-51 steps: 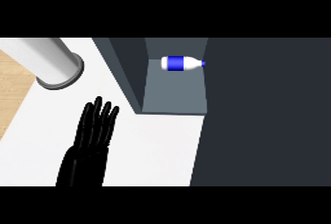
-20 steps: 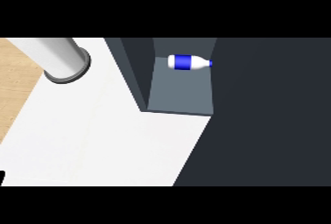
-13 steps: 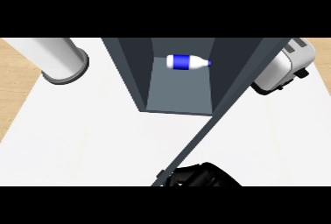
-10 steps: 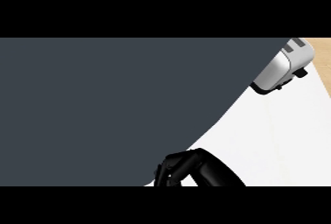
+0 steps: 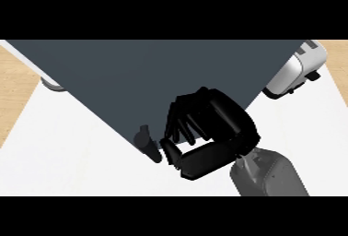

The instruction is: Pick up the bottled water, place it into the cabinet and close the cabinet

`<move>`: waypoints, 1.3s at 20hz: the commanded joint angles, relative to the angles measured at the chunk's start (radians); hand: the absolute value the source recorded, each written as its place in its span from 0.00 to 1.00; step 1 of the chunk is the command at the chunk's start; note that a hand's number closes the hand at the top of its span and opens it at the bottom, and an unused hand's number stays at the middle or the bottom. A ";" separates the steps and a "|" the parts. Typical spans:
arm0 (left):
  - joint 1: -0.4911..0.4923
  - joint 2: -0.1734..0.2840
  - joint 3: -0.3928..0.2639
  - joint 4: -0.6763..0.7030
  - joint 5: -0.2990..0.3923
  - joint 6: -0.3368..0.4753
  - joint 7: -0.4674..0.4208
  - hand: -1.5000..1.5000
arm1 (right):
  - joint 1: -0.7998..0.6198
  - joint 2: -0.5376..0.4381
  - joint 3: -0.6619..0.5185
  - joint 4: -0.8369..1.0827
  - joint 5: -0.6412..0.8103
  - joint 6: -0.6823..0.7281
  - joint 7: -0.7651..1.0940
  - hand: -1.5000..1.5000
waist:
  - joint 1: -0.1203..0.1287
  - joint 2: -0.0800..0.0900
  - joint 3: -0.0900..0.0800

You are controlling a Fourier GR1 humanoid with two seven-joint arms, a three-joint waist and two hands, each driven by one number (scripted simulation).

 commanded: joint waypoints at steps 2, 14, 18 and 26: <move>0.016 -0.027 0.059 0.027 0.025 -0.063 0.004 0.00 | -0.166 -0.037 -0.183 0.227 -0.080 0.109 -0.046 1.00 | -0.009 0.002 0.002; 0.069 -0.069 0.156 0.020 0.106 -0.166 0.083 0.00 | -0.299 -0.067 -0.240 0.460 -0.075 0.254 -0.101 1.00 | -0.015 0.001 0.003; 0.005 -0.031 0.162 0.047 0.142 -0.147 0.110 0.00 | -0.399 -0.003 -0.238 0.554 -0.063 0.225 -0.104 1.00 | -0.006 0.007 0.002; -0.016 -0.053 0.150 0.022 0.116 -0.130 0.144 0.00 | -0.447 0.005 -0.218 0.565 -0.128 0.240 -0.088 1.00 | 0.001 0.008 0.002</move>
